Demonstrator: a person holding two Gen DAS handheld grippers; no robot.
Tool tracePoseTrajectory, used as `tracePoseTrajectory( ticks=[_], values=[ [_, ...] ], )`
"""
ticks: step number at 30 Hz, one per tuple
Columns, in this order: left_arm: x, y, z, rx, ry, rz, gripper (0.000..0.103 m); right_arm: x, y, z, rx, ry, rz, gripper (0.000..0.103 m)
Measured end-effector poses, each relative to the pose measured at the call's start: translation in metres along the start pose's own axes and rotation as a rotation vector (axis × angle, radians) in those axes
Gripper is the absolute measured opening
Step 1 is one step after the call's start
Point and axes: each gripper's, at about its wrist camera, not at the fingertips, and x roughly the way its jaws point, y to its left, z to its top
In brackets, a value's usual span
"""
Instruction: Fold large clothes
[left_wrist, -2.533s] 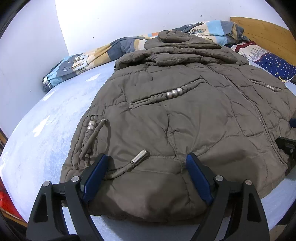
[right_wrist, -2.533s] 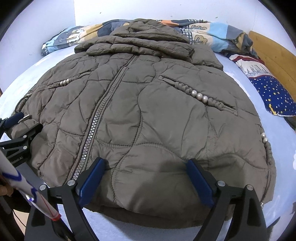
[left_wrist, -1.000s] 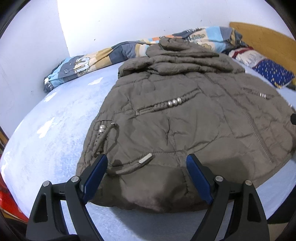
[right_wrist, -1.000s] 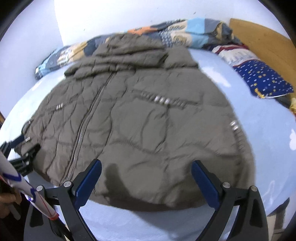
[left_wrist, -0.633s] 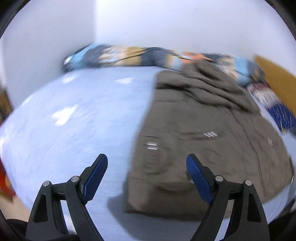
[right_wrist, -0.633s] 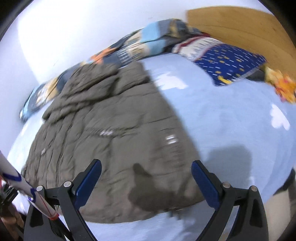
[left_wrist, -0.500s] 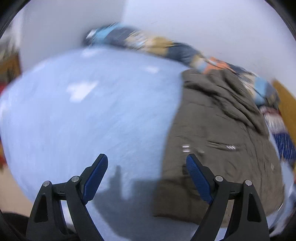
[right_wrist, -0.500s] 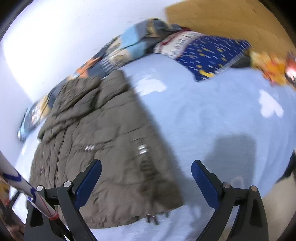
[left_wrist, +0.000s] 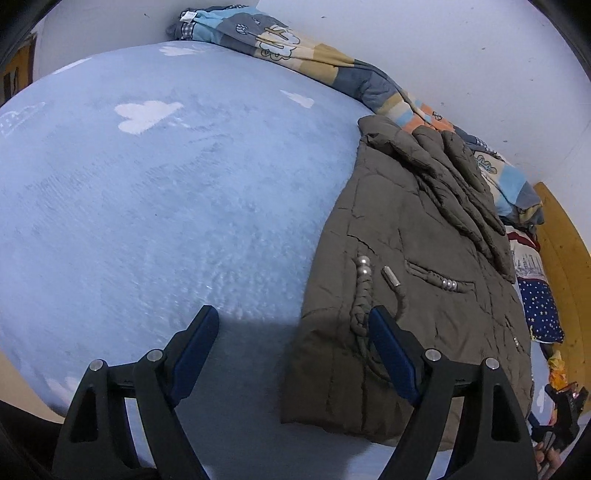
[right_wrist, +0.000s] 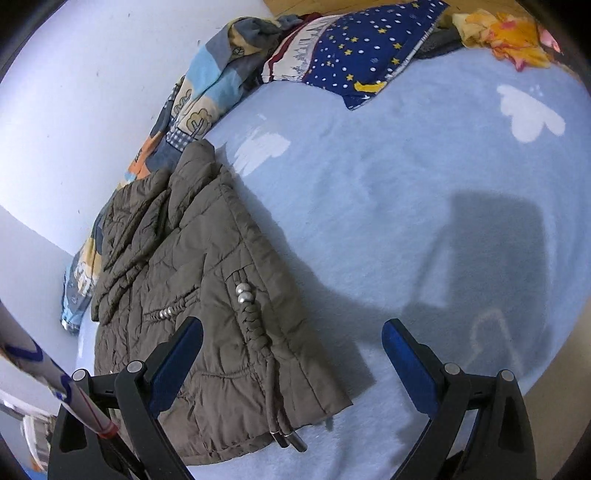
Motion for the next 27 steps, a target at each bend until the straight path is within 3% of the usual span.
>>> tracePoseTrajectory(
  ticks=[6, 14, 18, 21, 23, 25, 27],
  values=[
    [0.002, -0.003, -0.004, -0.011, 0.007, -0.032, 0.083, 0.008, -0.009, -0.001, 0.040, 0.024, 0.010, 0.100],
    [0.012, -0.027, -0.019, 0.033, 0.031, -0.106, 0.083, 0.037, -0.003, -0.020, 0.083, 0.113, 0.097, 0.100],
    [0.016, -0.046, -0.034, 0.058, 0.049, -0.147, 0.083, 0.047, 0.022, -0.039, 0.019, 0.151, 0.174, 0.100],
    [0.018, -0.061, -0.045, 0.097, 0.038, -0.147, 0.083, 0.054, 0.045, -0.057, -0.010, 0.202, 0.318, 0.098],
    [0.015, -0.066, -0.045, 0.131, 0.000, -0.109, 0.082, 0.058, 0.058, -0.068, -0.043, 0.211, 0.336, 0.086],
    [0.010, -0.069, -0.044, 0.169, -0.066, -0.045, 0.082, 0.057, 0.057, -0.068, -0.041, 0.177, 0.315, 0.058],
    [0.012, -0.075, -0.044, 0.222, -0.079, -0.008, 0.082, 0.055, 0.051, -0.063, -0.031, 0.144, 0.285, 0.044]
  ],
)
